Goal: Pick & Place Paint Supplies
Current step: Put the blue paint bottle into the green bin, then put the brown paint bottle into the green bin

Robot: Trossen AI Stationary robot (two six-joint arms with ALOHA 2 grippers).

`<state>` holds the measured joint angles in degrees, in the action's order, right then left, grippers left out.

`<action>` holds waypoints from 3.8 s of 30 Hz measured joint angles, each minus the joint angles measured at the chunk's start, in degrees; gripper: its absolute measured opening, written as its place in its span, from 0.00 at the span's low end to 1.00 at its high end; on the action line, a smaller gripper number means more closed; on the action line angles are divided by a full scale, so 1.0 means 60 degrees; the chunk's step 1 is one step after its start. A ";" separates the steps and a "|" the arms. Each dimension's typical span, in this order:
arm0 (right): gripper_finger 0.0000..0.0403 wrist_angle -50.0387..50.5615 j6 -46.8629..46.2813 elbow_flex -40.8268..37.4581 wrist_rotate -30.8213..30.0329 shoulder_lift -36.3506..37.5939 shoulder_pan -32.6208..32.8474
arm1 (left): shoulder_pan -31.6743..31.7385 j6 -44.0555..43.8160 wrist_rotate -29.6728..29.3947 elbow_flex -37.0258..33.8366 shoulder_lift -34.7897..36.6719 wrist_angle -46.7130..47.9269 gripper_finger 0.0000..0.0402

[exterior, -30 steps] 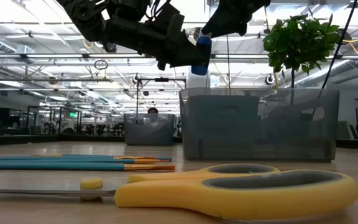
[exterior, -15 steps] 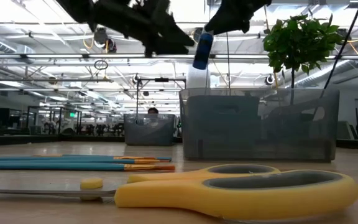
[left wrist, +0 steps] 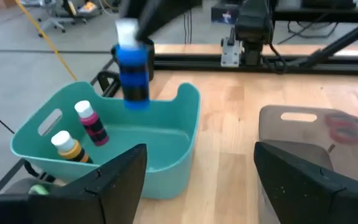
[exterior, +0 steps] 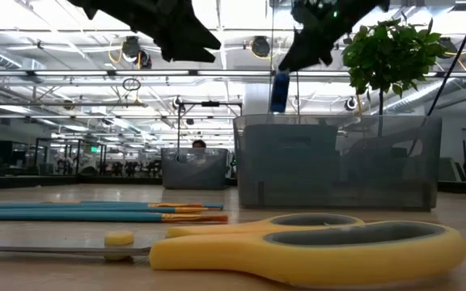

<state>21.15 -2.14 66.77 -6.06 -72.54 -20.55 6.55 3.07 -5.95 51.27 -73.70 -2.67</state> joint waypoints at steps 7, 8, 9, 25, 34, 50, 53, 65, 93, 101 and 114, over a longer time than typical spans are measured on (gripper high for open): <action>0.25 -0.0614 0.0264 -0.0179 0.0484 -0.1320 -0.0477 | 0.0392 -0.0450 0.0008 -0.1221 0.0405 -0.1247 0.76; 0.25 -0.0743 0.0303 -0.0180 0.0673 -0.1556 -0.0535 | 0.0460 -0.0567 0.0012 -0.1329 0.0405 -0.1444 0.76; 0.25 -0.0899 0.0329 -0.0186 0.0859 -0.1790 -0.0582 | 0.0534 -0.0631 0.0009 -0.1440 0.0405 -0.1555 0.76; 0.25 -0.2323 0.0584 -0.0176 0.1059 -0.4257 -0.0863 | 0.0772 -0.1067 -0.0005 -0.1968 0.0401 -0.1839 0.77; 0.27 -0.2349 0.0759 -0.0150 0.1031 -0.4436 -0.0811 | 0.0772 -0.1042 -0.0008 -0.1968 0.0401 -0.1844 0.77; 0.49 -0.2051 0.0803 -0.0194 0.1026 -0.3885 -0.0679 | 0.0772 -0.0972 -0.0015 -0.1968 0.0401 -0.1840 0.77; 0.50 -0.1960 0.0803 -0.0190 0.1026 -0.3337 -0.0613 | 0.0772 -0.0973 -0.0016 -0.1968 0.0401 -0.1844 0.77; 0.48 0.0242 0.0119 -0.0190 0.1022 0.0004 0.0571 | 0.0772 -0.1145 -0.0011 -0.1966 0.0401 -0.1840 0.77; 0.38 -0.4466 -0.1459 -0.6036 0.1040 0.4788 0.4660 | 0.0762 -0.2884 0.1685 -0.1961 0.0401 -0.0704 0.77; 0.37 -0.5717 -0.1459 -0.7068 0.1026 0.5237 0.4847 | -0.1293 -0.1860 0.3019 -0.0655 0.1317 0.4090 0.77; 0.36 -0.6266 -0.1456 -0.7111 0.1026 0.5280 0.4803 | -0.6676 -0.7563 0.0126 0.1150 0.0712 0.8894 0.77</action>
<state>-16.45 -10.87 24.10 0.10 -40.86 8.27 -33.51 -42.31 -5.20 58.17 -69.42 50.69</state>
